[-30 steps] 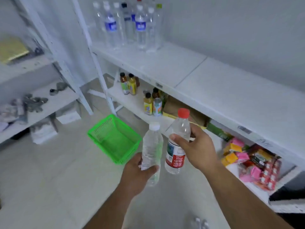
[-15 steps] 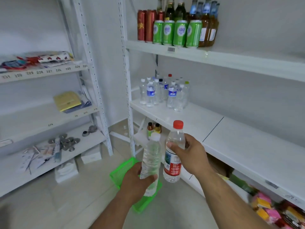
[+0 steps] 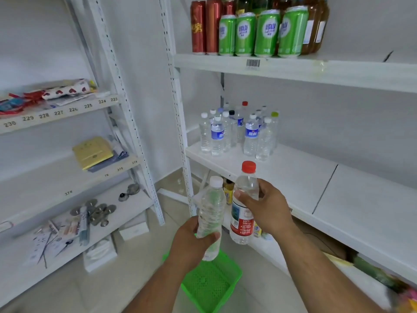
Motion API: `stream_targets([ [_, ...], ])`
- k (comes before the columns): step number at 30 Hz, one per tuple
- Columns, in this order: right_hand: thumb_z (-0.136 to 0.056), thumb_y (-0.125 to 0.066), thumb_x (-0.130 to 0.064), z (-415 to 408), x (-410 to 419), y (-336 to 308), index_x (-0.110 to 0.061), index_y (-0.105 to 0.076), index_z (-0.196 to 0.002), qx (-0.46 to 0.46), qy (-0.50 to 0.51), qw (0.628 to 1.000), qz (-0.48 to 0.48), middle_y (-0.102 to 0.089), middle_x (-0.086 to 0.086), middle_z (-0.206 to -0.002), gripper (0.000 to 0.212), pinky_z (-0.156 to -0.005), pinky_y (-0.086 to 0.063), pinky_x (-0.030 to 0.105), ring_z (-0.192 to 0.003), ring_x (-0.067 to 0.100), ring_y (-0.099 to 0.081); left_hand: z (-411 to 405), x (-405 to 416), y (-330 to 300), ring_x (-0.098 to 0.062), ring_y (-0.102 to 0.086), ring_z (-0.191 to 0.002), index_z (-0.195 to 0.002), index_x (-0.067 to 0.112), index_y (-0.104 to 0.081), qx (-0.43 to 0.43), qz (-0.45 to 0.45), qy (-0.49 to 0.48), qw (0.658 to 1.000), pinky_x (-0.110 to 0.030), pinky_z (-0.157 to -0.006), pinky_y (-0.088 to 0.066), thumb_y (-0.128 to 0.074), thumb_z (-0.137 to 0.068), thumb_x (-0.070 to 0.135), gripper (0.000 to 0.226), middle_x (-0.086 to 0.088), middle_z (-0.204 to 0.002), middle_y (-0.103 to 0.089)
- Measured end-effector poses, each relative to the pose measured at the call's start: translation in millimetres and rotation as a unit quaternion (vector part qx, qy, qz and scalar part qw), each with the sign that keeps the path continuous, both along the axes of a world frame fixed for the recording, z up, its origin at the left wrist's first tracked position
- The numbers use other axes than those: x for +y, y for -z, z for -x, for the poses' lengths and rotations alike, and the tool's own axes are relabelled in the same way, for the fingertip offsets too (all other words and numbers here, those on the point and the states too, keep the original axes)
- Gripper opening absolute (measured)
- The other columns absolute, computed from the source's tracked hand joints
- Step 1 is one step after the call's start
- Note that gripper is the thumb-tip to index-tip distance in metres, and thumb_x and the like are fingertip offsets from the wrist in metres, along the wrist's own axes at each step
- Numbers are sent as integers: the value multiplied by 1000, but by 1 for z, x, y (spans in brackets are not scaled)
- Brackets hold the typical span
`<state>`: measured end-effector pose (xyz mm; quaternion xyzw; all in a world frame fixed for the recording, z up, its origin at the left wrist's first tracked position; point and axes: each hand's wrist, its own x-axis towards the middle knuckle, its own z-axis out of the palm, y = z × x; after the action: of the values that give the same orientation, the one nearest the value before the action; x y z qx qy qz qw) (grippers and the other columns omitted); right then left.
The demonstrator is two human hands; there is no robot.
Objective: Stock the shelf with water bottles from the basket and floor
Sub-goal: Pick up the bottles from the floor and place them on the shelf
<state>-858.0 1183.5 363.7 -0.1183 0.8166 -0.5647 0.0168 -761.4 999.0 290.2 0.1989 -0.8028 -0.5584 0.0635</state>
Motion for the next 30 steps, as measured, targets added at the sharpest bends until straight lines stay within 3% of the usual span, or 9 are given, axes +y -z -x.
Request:
stream_targets([
  [3, -85, -75, -40, 44, -14, -3, -38, -65, -106, -4, 13, 1000, 7, -70, -20, -95, 24, -62, -42, 9, -83, -11, -63, 49, -19, -3, -2, -68, -95, -107, 34, -68, -8, 2, 18, 1000, -17, -76, -50, -82, -75, 30, 35, 16, -99, -74],
  [11, -83, -76, -39, 127, -36, -19, -38, -63, -111, -2, 36, 999, 17, -68, -23, -99, 31, -67, -43, 12, -88, -9, -62, 141, -41, -21, 5, -68, -85, -100, 38, -66, -4, -10, 39, 999, -10, -68, -48, -82, -75, 29, 31, 19, -94, -74],
  [16, -84, -76, -36, 159, -36, -21, -46, -57, -97, -14, 60, 998, 23, -62, -32, -89, 26, -60, -40, 5, -76, -17, -59, 191, -51, -23, 1, -70, -89, -104, 36, -68, -7, -2, 70, 998, -25, -82, -54, -83, -72, 30, 35, 17, -96, -75],
  [21, -84, -76, -40, 181, -44, -18, -42, -56, -110, -16, 102, 995, 5, -58, -32, -91, 33, -64, -38, 6, -80, -13, -57, 232, -62, -24, 3, -70, -82, -101, 32, -68, -4, -3, 112, 994, -20, -75, -50, -82, -74, 22, 32, 13, -93, -76],
  [25, -83, -77, -41, 198, -61, -14, -38, -61, -113, -12, 143, 990, -10, -66, -23, -99, 34, -68, -43, 11, -86, -9, -61, 268, -78, -21, -1, -71, -81, -99, 28, -70, -3, -25, 139, 990, -19, -72, -50, -81, -74, 14, 31, 10, -90, -77],
  [30, -85, -76, -36, 219, -91, -12, -40, -61, -102, -18, 189, 982, -21, -63, -26, -92, 24, -64, -41, 9, -81, -9, -60, 318, -107, -20, -3, -72, -82, -97, 29, -70, 3, -24, 201, 979, -22, -73, -53, -82, -73, 15, 30, 11, -88, -77],
])
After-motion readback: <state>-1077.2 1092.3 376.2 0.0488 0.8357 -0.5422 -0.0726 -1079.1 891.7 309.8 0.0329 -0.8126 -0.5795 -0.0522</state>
